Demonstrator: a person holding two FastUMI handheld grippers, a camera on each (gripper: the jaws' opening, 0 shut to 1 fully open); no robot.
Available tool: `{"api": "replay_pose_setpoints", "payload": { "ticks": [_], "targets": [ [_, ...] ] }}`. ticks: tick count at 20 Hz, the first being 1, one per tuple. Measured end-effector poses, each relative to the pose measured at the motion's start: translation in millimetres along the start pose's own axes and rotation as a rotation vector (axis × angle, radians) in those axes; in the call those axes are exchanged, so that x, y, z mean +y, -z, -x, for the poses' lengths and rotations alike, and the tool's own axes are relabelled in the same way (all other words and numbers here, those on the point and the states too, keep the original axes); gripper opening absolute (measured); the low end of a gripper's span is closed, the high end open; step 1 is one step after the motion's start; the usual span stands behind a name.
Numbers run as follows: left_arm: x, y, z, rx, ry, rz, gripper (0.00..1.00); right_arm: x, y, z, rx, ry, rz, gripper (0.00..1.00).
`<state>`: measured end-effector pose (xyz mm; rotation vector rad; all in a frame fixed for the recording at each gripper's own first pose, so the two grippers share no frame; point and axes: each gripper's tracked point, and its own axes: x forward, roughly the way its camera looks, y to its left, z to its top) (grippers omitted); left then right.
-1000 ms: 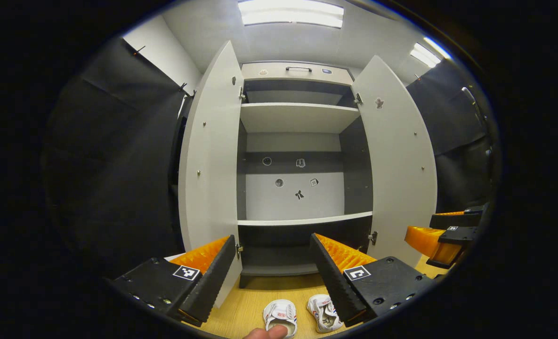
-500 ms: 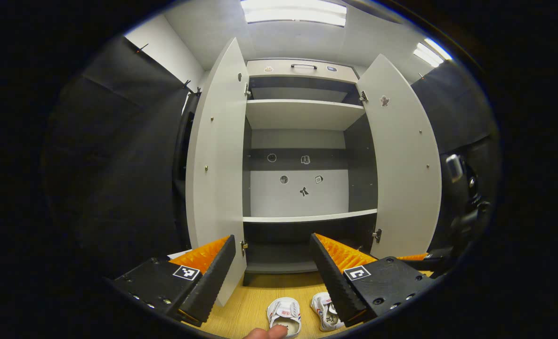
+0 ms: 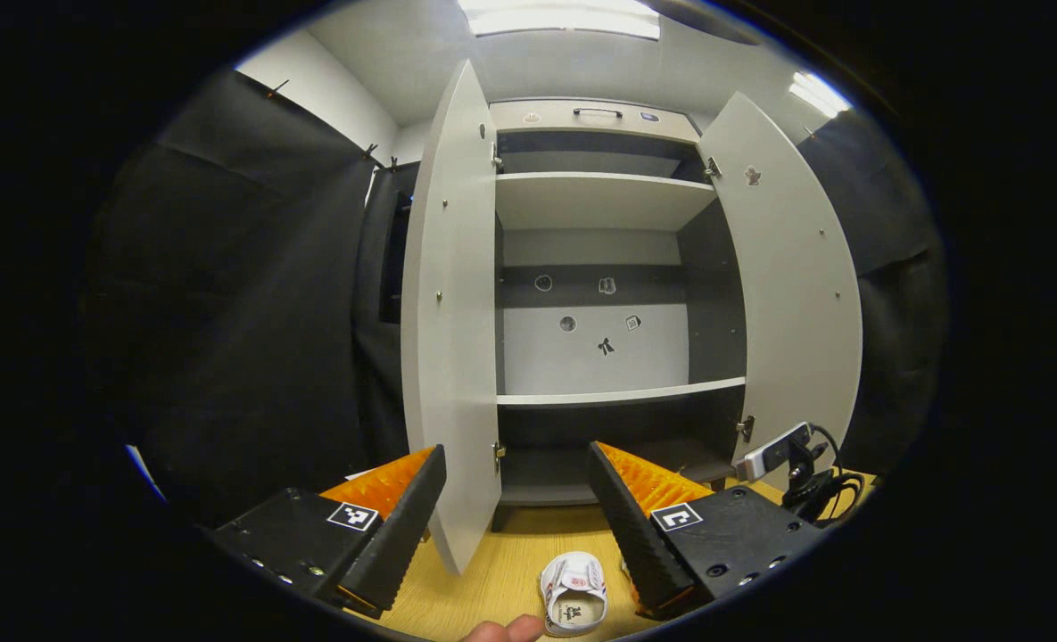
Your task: Grab one shoe with the right hand and put it into the shoe cabinet, grab the other shoe with the left hand and put it into the shoe cabinet; then close the right door with the right hand and the left door with the left hand.
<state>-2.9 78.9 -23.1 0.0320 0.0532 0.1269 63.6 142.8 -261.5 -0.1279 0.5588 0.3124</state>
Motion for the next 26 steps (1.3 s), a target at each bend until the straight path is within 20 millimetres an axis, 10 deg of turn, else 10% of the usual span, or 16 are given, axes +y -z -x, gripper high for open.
{"api": "replay_pose_setpoints", "payload": {
  "ticks": [14,21,26],
  "targets": [
    [14.3,20.9,-8.0,0.049,0.008,0.01,0.95,3.5,50.0,-72.3,0.164,0.038,-0.036,0.56],
    [13.5,30.3,-13.0,0.07,0.013,0.01,0.95,-14.7,50.7,-79.8,0.117,0.118,-0.001,0.12],
    [11.5,32.8,-14.2,0.072,0.015,0.021,0.95,-18.9,46.8,-77.7,0.08,0.1,0.001,0.04]
  ]
}}
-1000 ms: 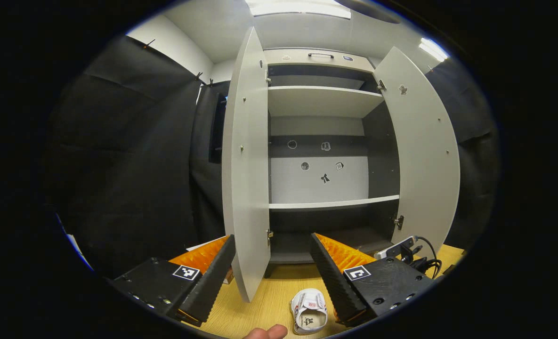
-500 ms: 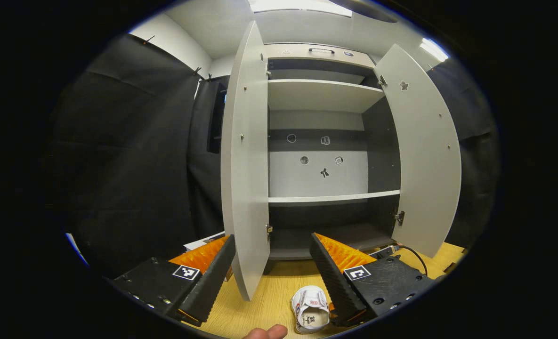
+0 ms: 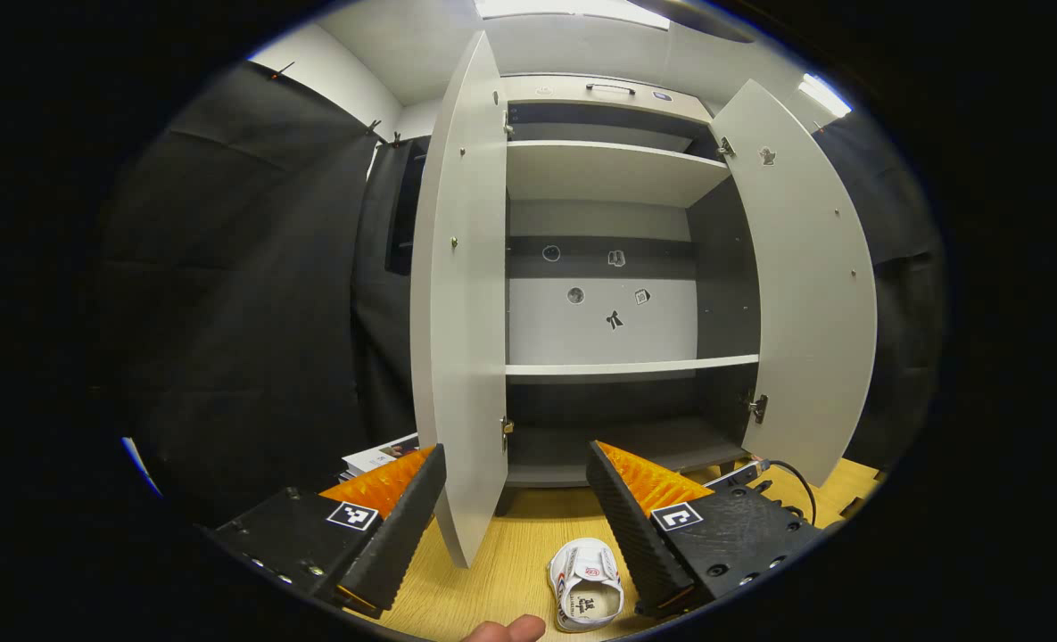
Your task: Grab one shoe with the right hand and put it into the shoe cabinet, grab the other shoe with the left hand and put it into the shoe cabinet; then close the right door with the right hand and the left door with the left hand.
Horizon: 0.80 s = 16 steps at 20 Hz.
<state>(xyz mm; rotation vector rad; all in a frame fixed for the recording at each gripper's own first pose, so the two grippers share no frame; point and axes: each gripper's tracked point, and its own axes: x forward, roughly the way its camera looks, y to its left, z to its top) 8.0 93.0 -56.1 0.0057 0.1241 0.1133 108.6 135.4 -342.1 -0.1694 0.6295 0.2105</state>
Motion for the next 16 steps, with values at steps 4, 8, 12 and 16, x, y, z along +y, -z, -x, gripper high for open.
{"api": "replay_pose_setpoints", "payload": {
  "ticks": [4,8,12,16],
  "targets": [
    [-1.3,3.1,0.0,0.005,0.0,0.007,0.95,-13.1,-16.3,15.4,-0.068,0.025,0.032,0.04],
    [-4.8,1.6,-0.6,-0.001,0.003,0.005,0.95,-28.7,-27.1,30.5,-0.103,0.041,0.019,0.03],
    [-9.3,-2.4,-0.7,-0.015,0.01,0.0,0.95,-41.8,-51.2,58.2,-0.168,0.058,0.034,0.04],
    [-16.7,-5.9,-1.0,-0.027,0.023,0.002,0.95,-50.1,-92.5,94.1,-0.259,0.067,0.042,0.03]
  ]
}}
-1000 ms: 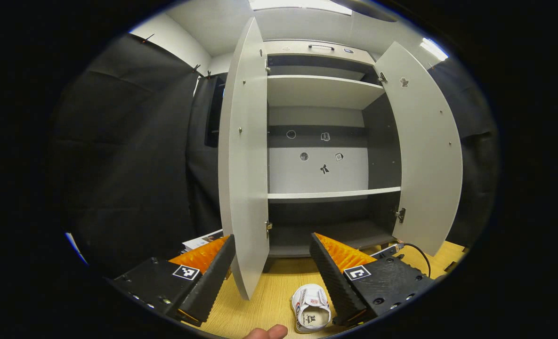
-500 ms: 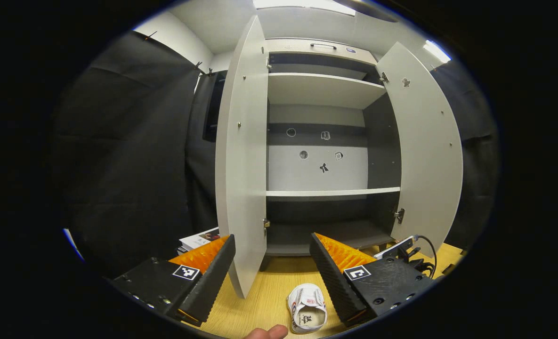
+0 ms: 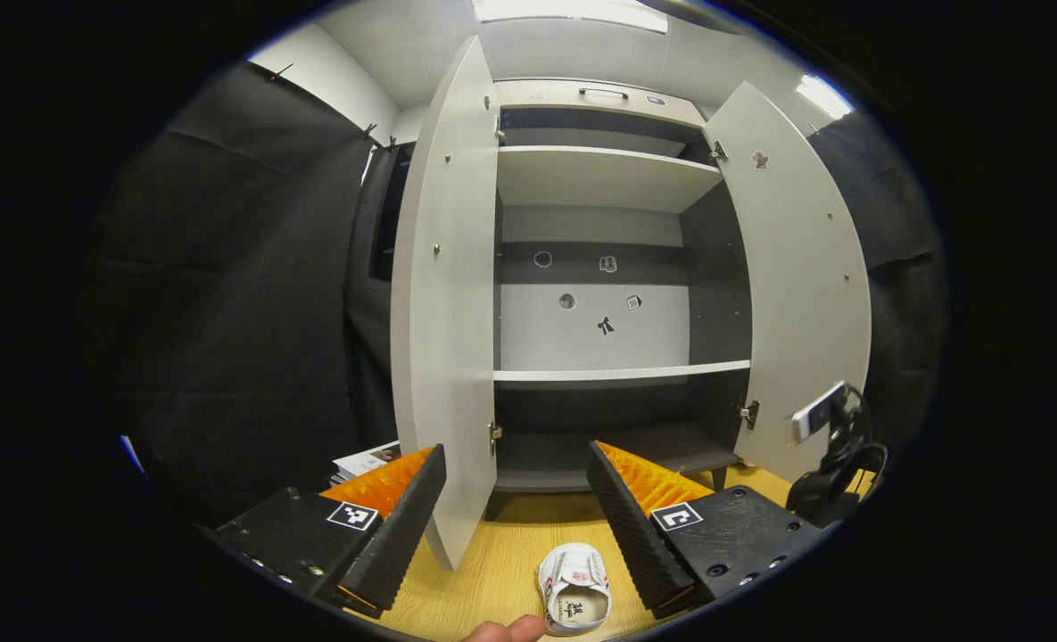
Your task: Grab one shoe with the right hand and put it into the shoe cabinet, grab the other shoe with the left hand and put it into the shoe cabinet; then close the right door with the right hand and the left door with the left hand.
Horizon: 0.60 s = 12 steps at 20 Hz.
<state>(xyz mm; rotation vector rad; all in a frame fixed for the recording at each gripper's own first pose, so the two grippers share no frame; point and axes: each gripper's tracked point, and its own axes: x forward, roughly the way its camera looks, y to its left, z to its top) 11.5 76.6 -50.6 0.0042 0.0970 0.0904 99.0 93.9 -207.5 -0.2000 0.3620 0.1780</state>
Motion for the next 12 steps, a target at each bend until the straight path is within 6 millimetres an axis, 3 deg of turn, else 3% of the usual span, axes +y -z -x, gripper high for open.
{"api": "replay_pose_setpoints", "payload": {
  "ticks": [7,12],
  "targets": [
    [-19.0,-4.5,0.5,-0.019,0.036,-0.006,0.95,-9.6,-120.9,27.1,-0.163,-0.015,-0.022,0.03],
    [-27.4,-6.1,-1.8,-0.028,0.055,-0.005,0.95,-22.3,-216.6,16.6,-0.273,-0.005,0.036,0.03]
  ]
}}
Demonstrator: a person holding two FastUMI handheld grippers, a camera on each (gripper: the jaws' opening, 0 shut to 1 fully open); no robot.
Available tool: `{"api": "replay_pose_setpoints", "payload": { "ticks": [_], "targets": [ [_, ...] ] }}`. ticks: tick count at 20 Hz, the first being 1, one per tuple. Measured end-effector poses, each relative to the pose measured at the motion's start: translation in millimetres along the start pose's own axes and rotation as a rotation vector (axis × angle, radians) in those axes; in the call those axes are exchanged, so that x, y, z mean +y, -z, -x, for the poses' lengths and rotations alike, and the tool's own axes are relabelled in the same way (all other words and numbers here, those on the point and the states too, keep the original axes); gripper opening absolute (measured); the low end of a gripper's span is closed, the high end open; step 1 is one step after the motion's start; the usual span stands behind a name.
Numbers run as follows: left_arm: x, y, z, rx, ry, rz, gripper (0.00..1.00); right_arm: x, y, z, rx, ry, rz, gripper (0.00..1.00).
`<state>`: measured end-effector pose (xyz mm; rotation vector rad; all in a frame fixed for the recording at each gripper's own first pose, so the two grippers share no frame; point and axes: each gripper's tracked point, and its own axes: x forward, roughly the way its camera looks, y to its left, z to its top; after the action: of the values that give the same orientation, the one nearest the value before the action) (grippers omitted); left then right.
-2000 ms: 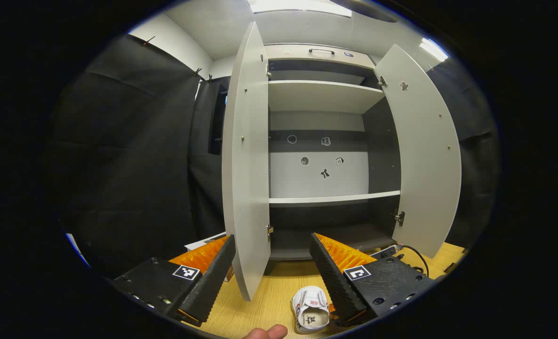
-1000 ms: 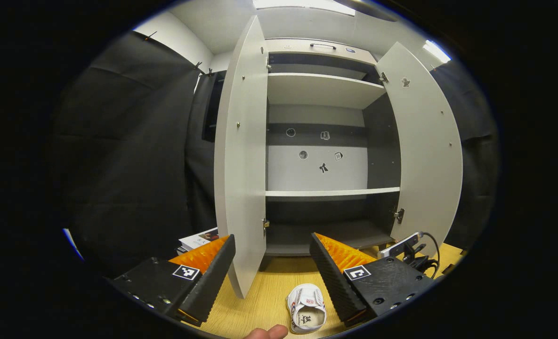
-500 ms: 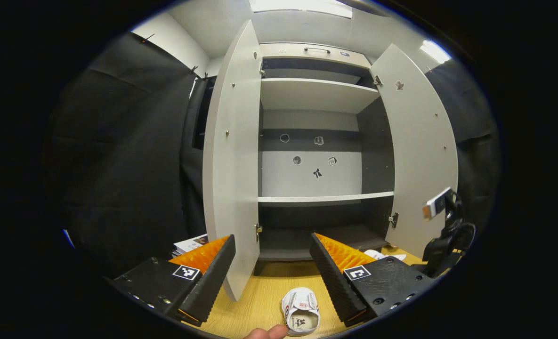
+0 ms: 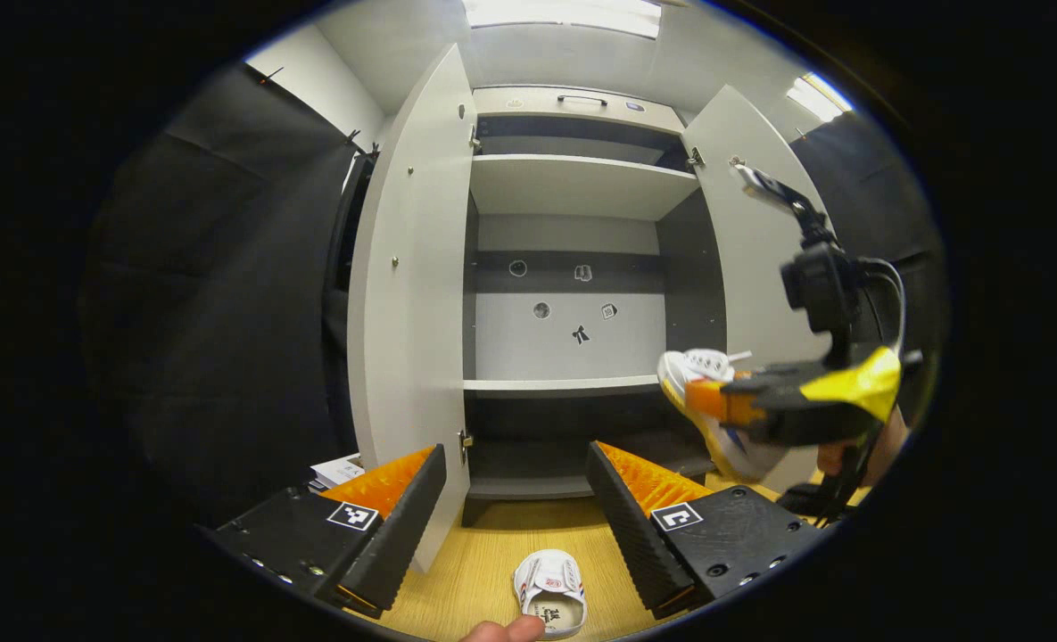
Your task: Grab one shoe with the right hand and put it into the shoe cabinet, grab the other shoe with the left hand and put it into the shoe cabinet; then close the right door with the right hand and the left door with the left hand.
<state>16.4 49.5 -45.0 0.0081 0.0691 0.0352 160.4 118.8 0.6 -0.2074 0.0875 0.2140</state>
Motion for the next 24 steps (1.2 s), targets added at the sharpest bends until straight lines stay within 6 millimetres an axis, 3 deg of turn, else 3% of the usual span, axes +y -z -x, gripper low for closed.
{"api": "replay_pose_setpoints", "payload": {
  "ticks": [4,8,12,17,20,24],
  "targets": [
    [-0.5,0.4,-1.4,-0.004,-0.008,-0.012,0.95,-11.6,-53.5,-45.2,-0.013,0.0,0.008,0.03],
    [-1.5,-1.1,-0.5,-0.016,-0.007,-0.006,0.95,-24.7,-79.2,-107.0,0.056,0.003,0.016,0.03],
    [0.3,1.5,-2.8,-0.012,-0.003,-0.001,0.95,-36.9,-76.1,-167.7,0.167,0.024,0.028,0.03],
    [8.2,5.3,-5.7,-0.005,-0.018,-0.004,0.95,-53.9,-52.7,-232.2,0.331,0.064,0.059,0.03],
    [15.3,11.0,-6.4,0.008,-0.03,-0.001,0.95,-57.2,-46.9,-251.2,0.419,0.063,0.032,0.04],
    [27.4,17.9,-10.2,0.025,-0.055,-0.014,0.95,-57.6,-35.7,-259.9,0.512,0.068,0.071,0.04]
  ]
}}
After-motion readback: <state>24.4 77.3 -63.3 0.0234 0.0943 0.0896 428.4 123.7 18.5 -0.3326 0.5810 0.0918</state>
